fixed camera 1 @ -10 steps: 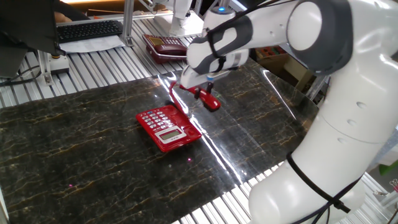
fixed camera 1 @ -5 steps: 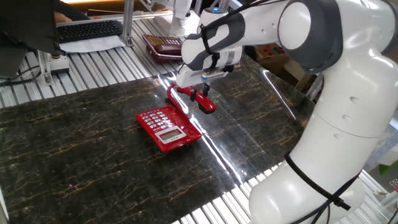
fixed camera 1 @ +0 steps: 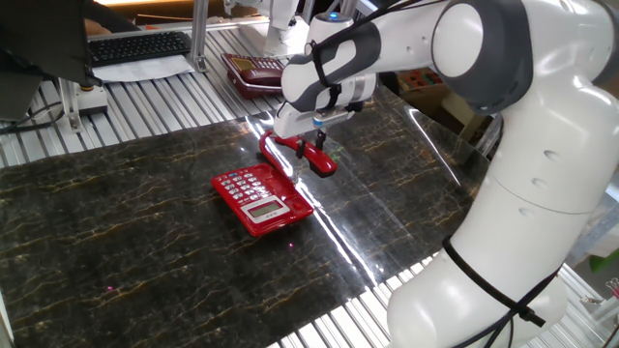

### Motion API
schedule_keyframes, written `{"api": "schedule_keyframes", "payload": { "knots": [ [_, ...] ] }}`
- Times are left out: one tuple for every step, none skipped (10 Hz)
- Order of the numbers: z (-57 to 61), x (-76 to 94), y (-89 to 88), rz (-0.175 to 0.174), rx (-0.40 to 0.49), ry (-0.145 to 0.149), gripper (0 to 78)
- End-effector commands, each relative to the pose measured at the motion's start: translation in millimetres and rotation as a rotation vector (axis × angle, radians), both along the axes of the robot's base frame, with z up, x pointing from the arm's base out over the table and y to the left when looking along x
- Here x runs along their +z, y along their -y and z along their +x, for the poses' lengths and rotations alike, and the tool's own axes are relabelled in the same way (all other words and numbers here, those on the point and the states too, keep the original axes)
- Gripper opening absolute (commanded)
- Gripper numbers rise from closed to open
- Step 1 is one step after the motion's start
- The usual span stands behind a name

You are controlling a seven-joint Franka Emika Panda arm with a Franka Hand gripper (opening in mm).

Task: Place the handset of the telephone on the corresponding phone cradle

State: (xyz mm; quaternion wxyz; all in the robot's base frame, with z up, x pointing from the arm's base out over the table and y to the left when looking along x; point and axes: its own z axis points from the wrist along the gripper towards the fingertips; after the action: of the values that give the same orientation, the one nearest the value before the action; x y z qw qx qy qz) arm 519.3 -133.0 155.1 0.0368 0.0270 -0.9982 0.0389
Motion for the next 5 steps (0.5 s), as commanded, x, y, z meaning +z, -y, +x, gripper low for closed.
{"api": "schedule_keyframes", "payload": {
  "knots": [
    [-0.8, -2.5, -16.3, -0.002, 0.089, 0.0, 1.1],
    [-11.5, -11.4, -47.8, 0.0, 0.057, 0.053, 1.1],
    [-19.1, -12.5, -64.8, 0.012, 0.022, 0.084, 1.1],
    [-26.7, -12.0, -76.7, 0.021, -0.014, 0.116, 1.1],
    [-34.0, -11.6, -83.3, 0.025, -0.034, 0.132, 1.1]
  ]
}}
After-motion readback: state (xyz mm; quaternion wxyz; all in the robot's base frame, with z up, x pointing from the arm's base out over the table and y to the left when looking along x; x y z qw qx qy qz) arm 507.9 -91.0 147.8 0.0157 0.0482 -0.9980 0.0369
